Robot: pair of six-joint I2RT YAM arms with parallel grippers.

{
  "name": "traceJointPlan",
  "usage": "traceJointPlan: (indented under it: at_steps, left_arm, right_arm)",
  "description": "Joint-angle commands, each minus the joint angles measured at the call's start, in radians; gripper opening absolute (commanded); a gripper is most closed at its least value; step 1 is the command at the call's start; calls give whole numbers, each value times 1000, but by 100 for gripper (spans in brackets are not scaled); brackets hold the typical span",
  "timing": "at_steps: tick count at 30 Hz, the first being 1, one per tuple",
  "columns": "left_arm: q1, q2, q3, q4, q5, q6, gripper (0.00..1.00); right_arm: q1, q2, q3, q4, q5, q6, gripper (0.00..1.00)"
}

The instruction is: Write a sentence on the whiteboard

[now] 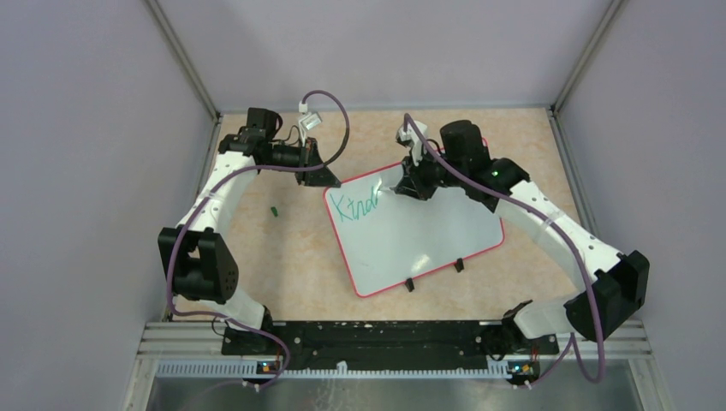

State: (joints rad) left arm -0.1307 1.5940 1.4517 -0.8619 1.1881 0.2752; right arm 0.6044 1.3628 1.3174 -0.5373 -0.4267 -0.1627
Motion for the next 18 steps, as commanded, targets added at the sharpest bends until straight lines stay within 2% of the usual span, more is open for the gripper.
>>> traceJointPlan:
  at_steps: [1,18]
  left_arm:
    - [-30,-16,-7,-24,11,2,0]
    - [-30,-17,-8,-23,9,4,0]
  right_arm:
    - [-15,-5,29,24,40,-6,0]
    - [-12,-56,-84,10,-4,-2,0]
